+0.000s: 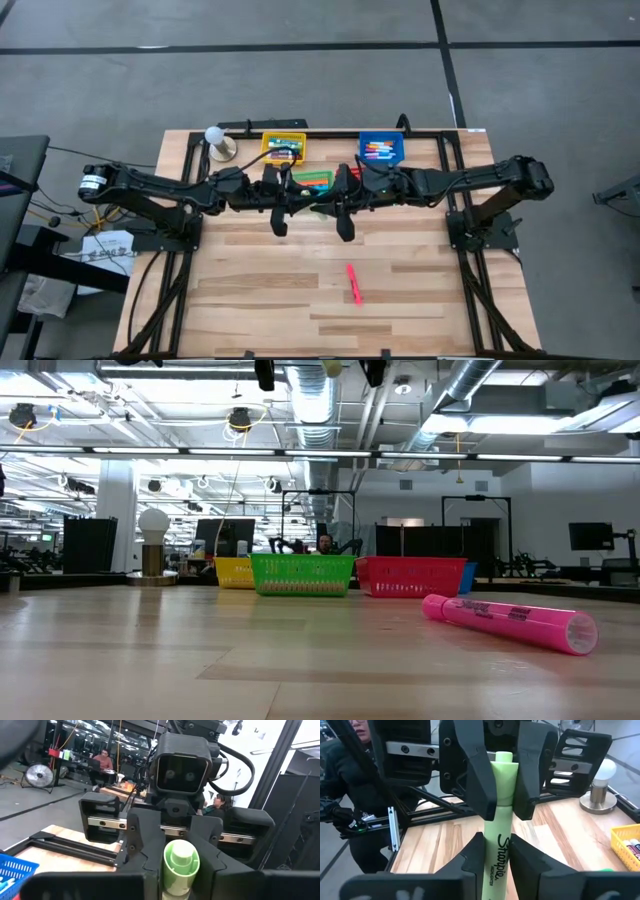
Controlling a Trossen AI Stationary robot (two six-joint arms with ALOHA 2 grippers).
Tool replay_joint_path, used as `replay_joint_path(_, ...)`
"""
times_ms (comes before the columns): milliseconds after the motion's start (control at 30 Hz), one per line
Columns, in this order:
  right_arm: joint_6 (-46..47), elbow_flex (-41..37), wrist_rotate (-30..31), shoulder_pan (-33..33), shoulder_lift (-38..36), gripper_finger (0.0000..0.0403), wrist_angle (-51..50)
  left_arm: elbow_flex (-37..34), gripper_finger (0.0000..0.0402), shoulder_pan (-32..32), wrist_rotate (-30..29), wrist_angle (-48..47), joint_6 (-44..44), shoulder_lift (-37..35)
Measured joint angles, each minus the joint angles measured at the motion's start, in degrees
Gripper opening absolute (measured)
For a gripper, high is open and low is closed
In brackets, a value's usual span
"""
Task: Pick & Place Markers
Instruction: Put the light green highlighter pen into the green bin
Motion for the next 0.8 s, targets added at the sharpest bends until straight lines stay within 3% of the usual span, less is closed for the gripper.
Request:
replay_joint_path(533, -2.1, 0.1, -0.5, 0.1, -0.3, 0.0112, -3.0, 0.0, 0.0056, 0.1, -0.2, -1.0, 0.8, 0.0)
replay_joint_path(800, -2.0, 0.1, -2.0, 0.2, -0.5, 0.019, -10.1, 0.0, 0.0056, 1.4, -0.4, -1.6, 0.9, 0.0)
